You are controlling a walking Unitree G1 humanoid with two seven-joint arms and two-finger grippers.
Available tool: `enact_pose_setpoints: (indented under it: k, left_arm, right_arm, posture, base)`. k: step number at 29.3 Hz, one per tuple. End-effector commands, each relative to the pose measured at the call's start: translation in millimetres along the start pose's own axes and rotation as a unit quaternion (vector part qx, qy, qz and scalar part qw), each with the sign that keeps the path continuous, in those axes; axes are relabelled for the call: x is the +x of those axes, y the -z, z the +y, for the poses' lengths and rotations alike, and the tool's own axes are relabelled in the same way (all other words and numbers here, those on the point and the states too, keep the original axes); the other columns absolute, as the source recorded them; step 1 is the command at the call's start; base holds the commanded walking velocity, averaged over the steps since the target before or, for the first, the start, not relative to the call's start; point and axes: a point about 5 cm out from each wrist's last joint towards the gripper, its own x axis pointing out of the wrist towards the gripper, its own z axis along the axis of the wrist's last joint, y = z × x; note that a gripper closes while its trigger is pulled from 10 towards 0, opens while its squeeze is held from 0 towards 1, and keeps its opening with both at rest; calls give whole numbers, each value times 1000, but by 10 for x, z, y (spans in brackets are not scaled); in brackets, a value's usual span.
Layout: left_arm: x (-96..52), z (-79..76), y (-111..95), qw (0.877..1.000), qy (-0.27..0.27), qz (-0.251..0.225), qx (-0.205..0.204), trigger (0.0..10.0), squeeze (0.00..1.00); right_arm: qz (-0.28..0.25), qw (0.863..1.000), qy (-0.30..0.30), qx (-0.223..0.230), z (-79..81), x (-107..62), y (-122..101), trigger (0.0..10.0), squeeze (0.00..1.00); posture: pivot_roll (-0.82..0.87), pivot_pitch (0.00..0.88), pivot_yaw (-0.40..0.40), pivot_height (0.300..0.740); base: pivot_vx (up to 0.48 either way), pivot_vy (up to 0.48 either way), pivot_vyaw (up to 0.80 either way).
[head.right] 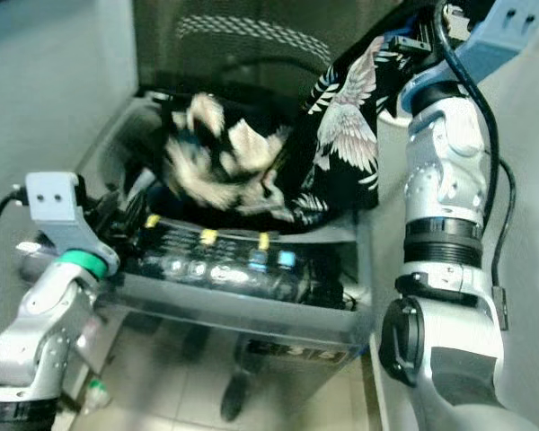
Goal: Clothes washing
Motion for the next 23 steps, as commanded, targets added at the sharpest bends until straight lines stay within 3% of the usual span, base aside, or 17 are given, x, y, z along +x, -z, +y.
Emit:
enact_pose_setpoints:
  k: [1, 2, 4, 6, 7, 10, 11, 12, 13, 15, 16, 18, 23]
  left_arm:
    - [-25, -7, 62, 1000, 6, 17, -4, 10000, 0]
    - [-25, -7, 62, 1000, 6, 17, -4, 10000, 0]
    - [-27, -11, 59, 1000, 7, 16, -5, 10000, 0]
    - [-27, -11, 59, 1000, 7, 16, -5, 10000, 0]
    - [-27, -13, 57, 1000, 8, 16, -5, 10000, 0]
    - [-27, -13, 57, 1000, 8, 16, -5, 10000, 0]
    - [-28, -8, 53, 1000, 7, 16, -4, 10000, 0]
    - [-28, -8, 53, 1000, 7, 16, -4, 10000, 0]
    - [-33, 7, 45, 1000, 3, 15, -1, 10000, 0]
    - [-33, 7, 45, 1000, 3, 15, -1, 10000, 0]
    - [-43, 28, 35, 1000, -3, 12, 1, 10000, 0]
    - [-55, 42, 24, 1000, -9, 9, 1, 10000, 0]
    - [-81, 35, -6, 1000, -8, 2, 4, 10000, 0]
  right_arm:
    - [38, 997, -61, 0, 161, -9, 93, 10000, 0]
    - [38, 997, -61, 0, 161, -9, 93, 10000, 0]
    - [118, 979, -166, -7, 444, -150, 389, 10000, 0]
    - [118, 979, -166, -7, 444, -150, 389, 10000, 0]
    - [155, 964, -217, -8, 601, -267, 548, 10000, 0]
    - [155, 964, -217, -8, 601, -267, 548, 10000, 0]
    - [181, 947, -265, 1, 794, -412, 691, 10000, 0]
    - [181, 947, -265, 1, 794, -412, 691, 10000, 0]
    - [194, 934, -300, 16, 967, -540, 780, 10000, 0]
    - [194, 934, -300, 16, 967, -540, 780, 10000, 0]
    - [211, 921, -328, 25, 1101, -658, 874, 10000, 0]
    - [220, 914, -339, 29, 1171, -725, 937, 10000, 0]
    - [234, 912, -334, 34, 1191, -752, 1009, 10000, 0]
  posture:
    - [77, 45, -34, 740]
    - [77, 45, -34, 740]
    - [76, 46, -33, 740]
    - [76, 46, -33, 740]
    - [75, 45, -32, 740]
    - [75, 45, -32, 740]
    - [79, 47, -31, 740]
    - [79, 47, -31, 740]
    - [80, 49, -32, 740]
    - [80, 49, -32, 740]
    - [85, 50, -38, 740]
    - [85, 50, -38, 740]
    - [93, 47, -49, 740]
  base:
    - [0, 0, -800]
    - [0, 0, -800]
    - [0, 0, -800]
    - [0, 0, -800]
    - [0, 0, -800]
    - [0, 0, -800]
    - [0, 0, -800]
    - [0, 0, -800]
    - [0, 0, -800]
    - [0, 0, -800]
    - [0, 0, 0]
    - [0, 0, 0]
    - [0, 0, 0]
